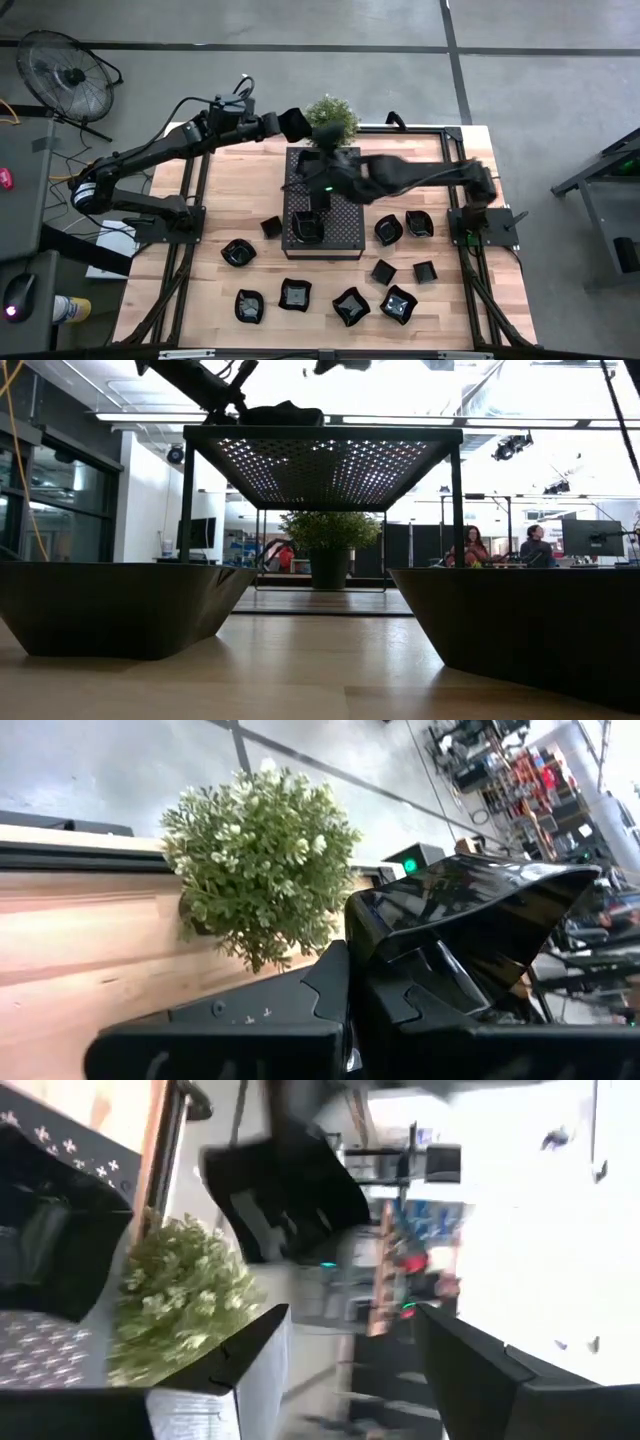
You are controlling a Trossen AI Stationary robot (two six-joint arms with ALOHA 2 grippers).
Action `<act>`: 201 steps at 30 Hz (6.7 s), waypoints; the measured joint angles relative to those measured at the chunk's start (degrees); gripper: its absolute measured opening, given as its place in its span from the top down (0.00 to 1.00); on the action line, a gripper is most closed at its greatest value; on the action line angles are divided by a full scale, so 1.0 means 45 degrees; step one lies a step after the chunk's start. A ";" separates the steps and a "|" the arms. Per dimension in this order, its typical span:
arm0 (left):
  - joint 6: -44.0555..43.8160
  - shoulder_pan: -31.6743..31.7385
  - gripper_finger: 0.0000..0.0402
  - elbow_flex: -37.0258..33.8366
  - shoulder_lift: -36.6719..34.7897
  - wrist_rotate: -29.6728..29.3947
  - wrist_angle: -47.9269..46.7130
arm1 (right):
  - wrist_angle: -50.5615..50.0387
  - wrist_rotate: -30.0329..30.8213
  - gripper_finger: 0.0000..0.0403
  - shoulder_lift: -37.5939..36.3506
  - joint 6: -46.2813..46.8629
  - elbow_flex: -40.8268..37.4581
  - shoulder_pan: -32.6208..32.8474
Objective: Pick & Place Mini shaped plates
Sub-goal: Stack the distorted square plate on top of the distorted square plate on the shelf, then stack the leaf-shaped plate on top of the leaf-shaped plate on the shelf
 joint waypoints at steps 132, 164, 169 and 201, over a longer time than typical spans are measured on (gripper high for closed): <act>0.3673 0.0564 0.63 0.9608 0.8394 0.6088 -1.1898 | 0.1553 -1.0836 0.52 -1.2352 0.9773 -1.4387 -0.7378; 0.8763 0.0200 0.63 0.9618 0.4732 0.3495 -1.1979 | -0.2203 -1.2130 0.52 -1.2978 1.3744 -1.4387 -0.7378; 0.9145 -0.0331 0.63 0.9613 0.4643 0.3459 -1.2047 | -0.2755 -1.2393 0.52 -1.2739 1.4674 -1.4387 -0.7380; 0.6540 -0.1846 0.63 -0.0963 -0.3398 0.5169 -0.4337 | -0.4241 -1.5074 0.52 -1.2036 2.2274 -1.7917 -0.6382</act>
